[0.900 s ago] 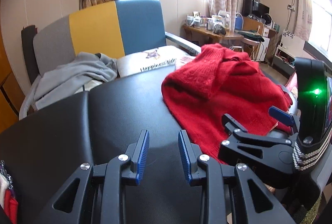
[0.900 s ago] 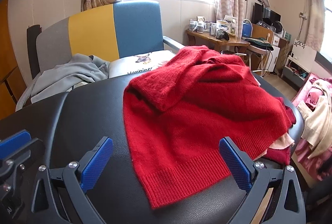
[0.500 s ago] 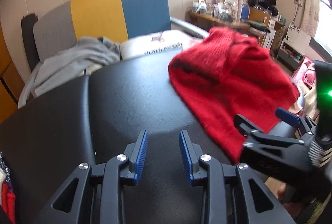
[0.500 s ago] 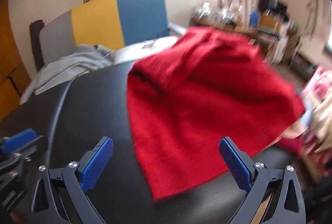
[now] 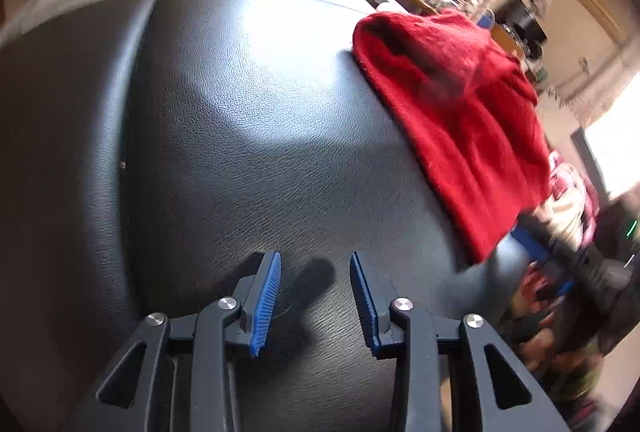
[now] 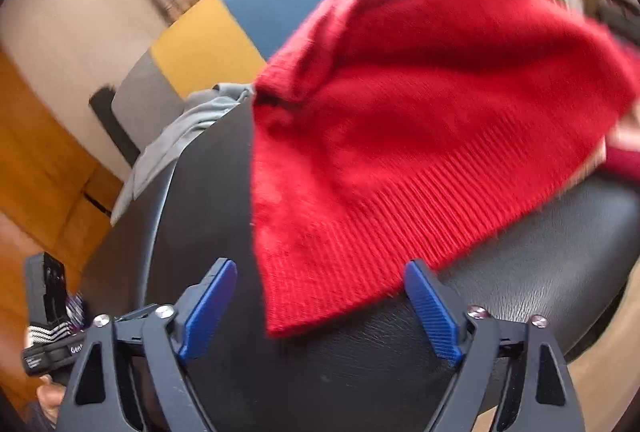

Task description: Fold clothes

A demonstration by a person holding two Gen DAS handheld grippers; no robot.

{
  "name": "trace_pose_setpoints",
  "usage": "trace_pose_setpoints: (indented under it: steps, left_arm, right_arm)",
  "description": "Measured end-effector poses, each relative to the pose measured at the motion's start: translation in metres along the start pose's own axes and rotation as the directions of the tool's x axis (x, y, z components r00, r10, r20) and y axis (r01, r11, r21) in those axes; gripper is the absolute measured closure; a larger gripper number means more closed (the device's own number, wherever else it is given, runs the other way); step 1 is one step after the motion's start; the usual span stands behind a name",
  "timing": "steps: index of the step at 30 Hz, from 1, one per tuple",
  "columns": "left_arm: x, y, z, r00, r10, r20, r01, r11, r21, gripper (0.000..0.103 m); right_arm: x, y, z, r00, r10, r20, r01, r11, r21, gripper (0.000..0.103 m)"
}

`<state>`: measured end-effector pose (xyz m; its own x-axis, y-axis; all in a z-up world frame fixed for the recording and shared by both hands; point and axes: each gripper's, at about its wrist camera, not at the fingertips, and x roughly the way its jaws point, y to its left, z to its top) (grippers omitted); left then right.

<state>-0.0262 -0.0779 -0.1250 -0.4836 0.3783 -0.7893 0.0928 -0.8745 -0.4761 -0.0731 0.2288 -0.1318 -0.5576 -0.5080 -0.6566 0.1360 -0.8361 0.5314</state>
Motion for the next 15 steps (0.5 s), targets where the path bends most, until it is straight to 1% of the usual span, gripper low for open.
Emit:
trace_pose_setpoints:
  steps: [1,2,3,5,6,8,11,12,14,15]
  left_arm:
    - [0.003,-0.004,0.008,0.999,-0.042,-0.003,0.042,0.999,-0.013,0.068]
    - [0.006,-0.01,0.017,0.998,-0.058,0.003,0.058,0.998,-0.008,0.068]
    - [0.008,-0.018,0.025,0.998,-0.058,0.014,0.058,0.998,0.009,0.068]
    - [0.018,-0.035,0.04,0.995,-0.095,0.025,0.094,0.995,0.041,0.066]
    - [0.026,-0.043,0.048,0.995,-0.098,0.021,0.097,0.994,0.05,0.066]
    - [0.044,-0.059,0.067,0.996,-0.088,0.007,0.087,0.994,0.063,0.065]
    - [0.069,-0.074,0.088,0.998,-0.058,-0.029,0.06,0.995,0.076,0.061]
    - [0.078,-0.08,0.092,0.998,-0.049,-0.047,0.053,0.995,0.081,0.06]
    - [0.095,-0.092,0.097,0.997,-0.02,-0.074,0.027,0.995,0.099,0.052]
    - [0.101,-0.094,0.096,0.997,-0.002,-0.078,0.011,0.994,0.111,0.052]
  right_arm:
    - [0.001,-0.008,-0.001,1.0,0.025,0.002,-0.025,0.999,0.043,0.004]
    - [0.0,-0.012,-0.001,0.999,0.049,0.009,-0.05,0.997,0.065,0.002]
    - [-0.001,-0.013,-0.001,0.998,0.066,0.013,-0.067,0.995,0.072,0.0]
    - [0.001,-0.013,-0.001,0.997,0.078,0.018,-0.078,0.995,0.056,0.0]
    - [0.003,-0.012,-0.001,0.996,0.081,0.021,-0.082,0.996,0.039,0.0]
    - [0.004,-0.011,-0.003,0.995,0.097,0.039,-0.097,0.995,0.0,0.0]
    - [0.003,-0.014,-0.01,0.988,0.135,0.078,-0.131,0.99,-0.056,0.0]
    - [0.003,-0.014,-0.011,0.986,0.144,0.084,-0.138,0.988,-0.07,0.0]
    - [0.001,-0.014,-0.014,0.984,0.154,0.09,-0.146,0.985,-0.093,0.0]
    - [0.001,-0.015,-0.016,0.983,0.16,0.093,-0.15,0.983,-0.105,0.0]
